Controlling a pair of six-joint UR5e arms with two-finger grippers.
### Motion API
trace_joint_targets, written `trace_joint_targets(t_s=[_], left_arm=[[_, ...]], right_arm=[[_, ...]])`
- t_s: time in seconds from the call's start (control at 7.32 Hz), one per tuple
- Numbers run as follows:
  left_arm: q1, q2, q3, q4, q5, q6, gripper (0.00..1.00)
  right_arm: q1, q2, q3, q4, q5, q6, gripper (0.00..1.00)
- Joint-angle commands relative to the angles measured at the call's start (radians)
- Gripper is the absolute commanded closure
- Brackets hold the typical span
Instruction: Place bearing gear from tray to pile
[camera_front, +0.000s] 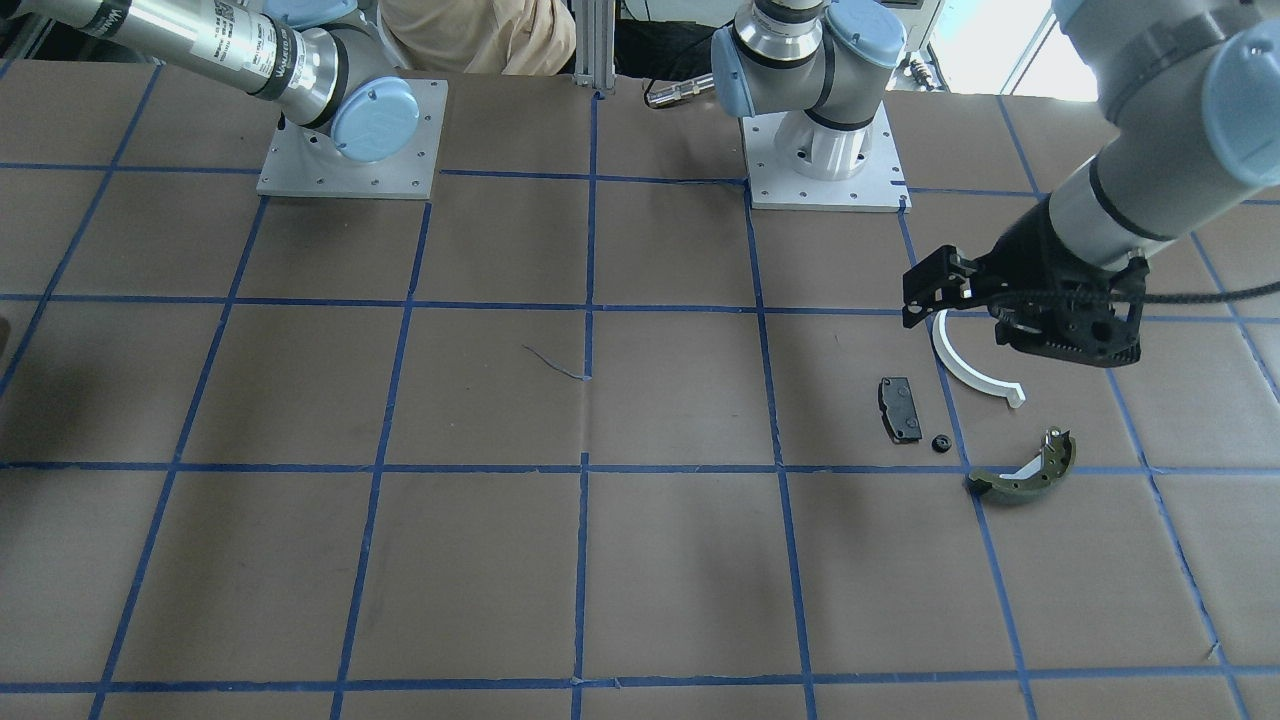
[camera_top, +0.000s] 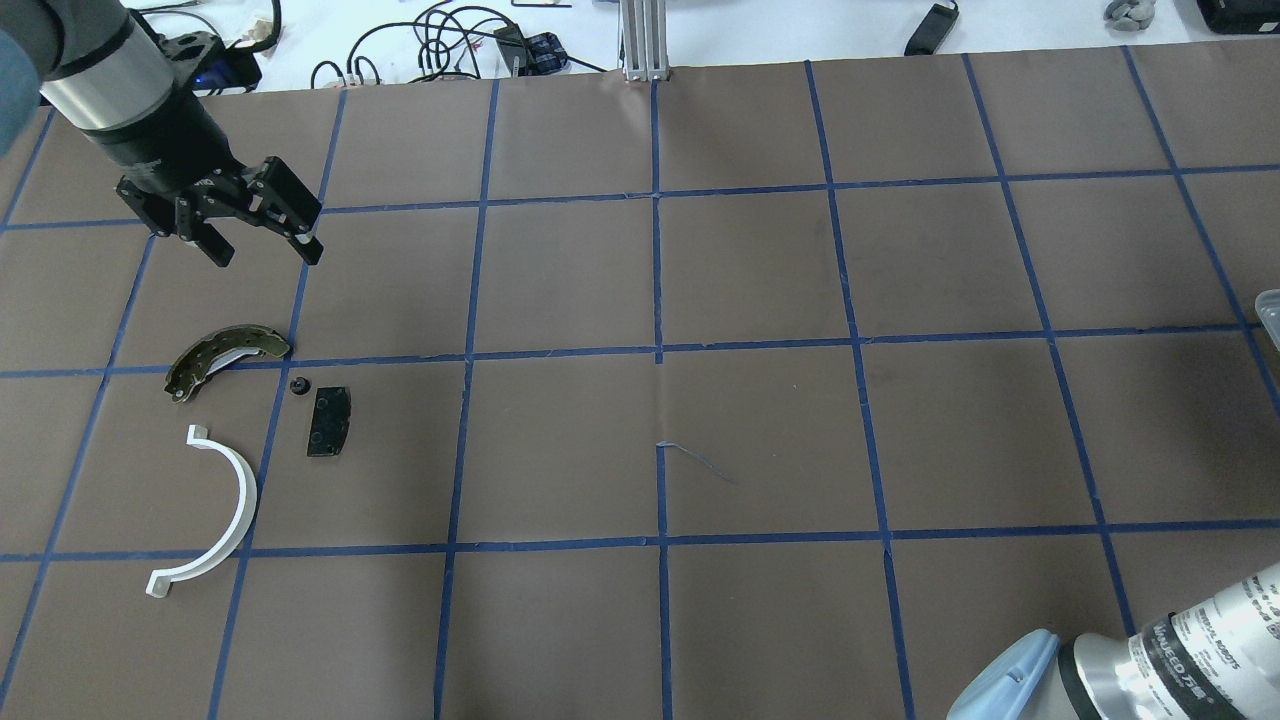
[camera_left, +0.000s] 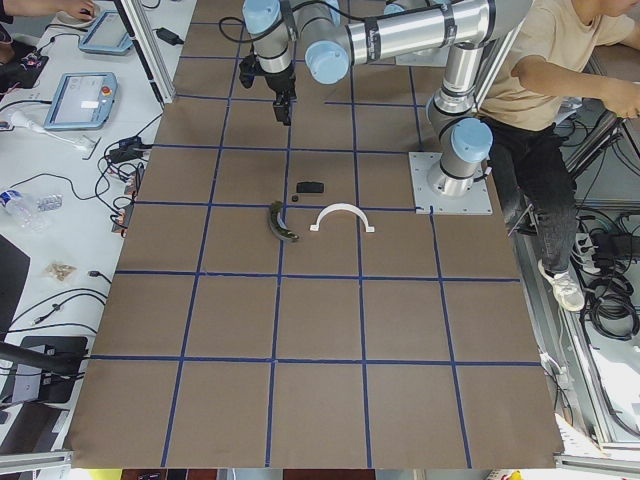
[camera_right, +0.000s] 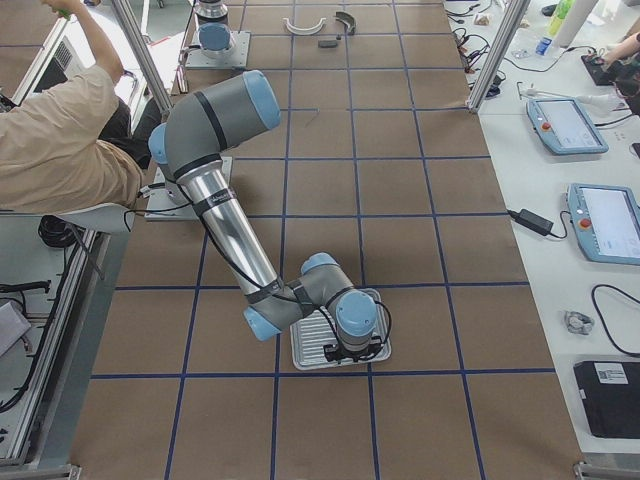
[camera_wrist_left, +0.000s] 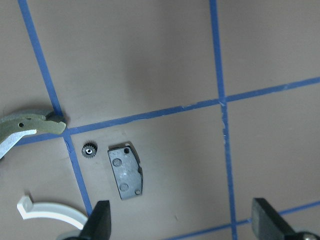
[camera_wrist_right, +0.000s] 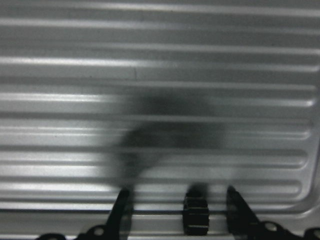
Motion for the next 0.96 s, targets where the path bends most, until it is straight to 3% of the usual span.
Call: trace_joint_targets(t_s=[0.0, 0.14, 0.41, 0.82], left_arm=[[-0.039, 0.07, -0.013, -0.033, -0.006, -0.089, 0.01], [-0.106, 0.097, -0.019, -0.032, -0.005, -0.136, 0.01], [-0.247, 0.098, -0.03, 0.028, 0.007, -0.257, 0.0], [-0.248, 0.111, -0.07, 0.163, 0.013, -0.238, 0.0]], right_arm=[[0.0, 0.001, 0.005, -0.007, -0.003, 0.001, 0.62], [0.0, 0.001, 0.005, -0.007, -0.003, 0.001, 0.78], [0.0, -0.008, 0.005, -0.007, -0.005, 0.004, 0.99], [0.002, -0.057, 0.009, 0.028, -0.031, 0.111, 1.0]])
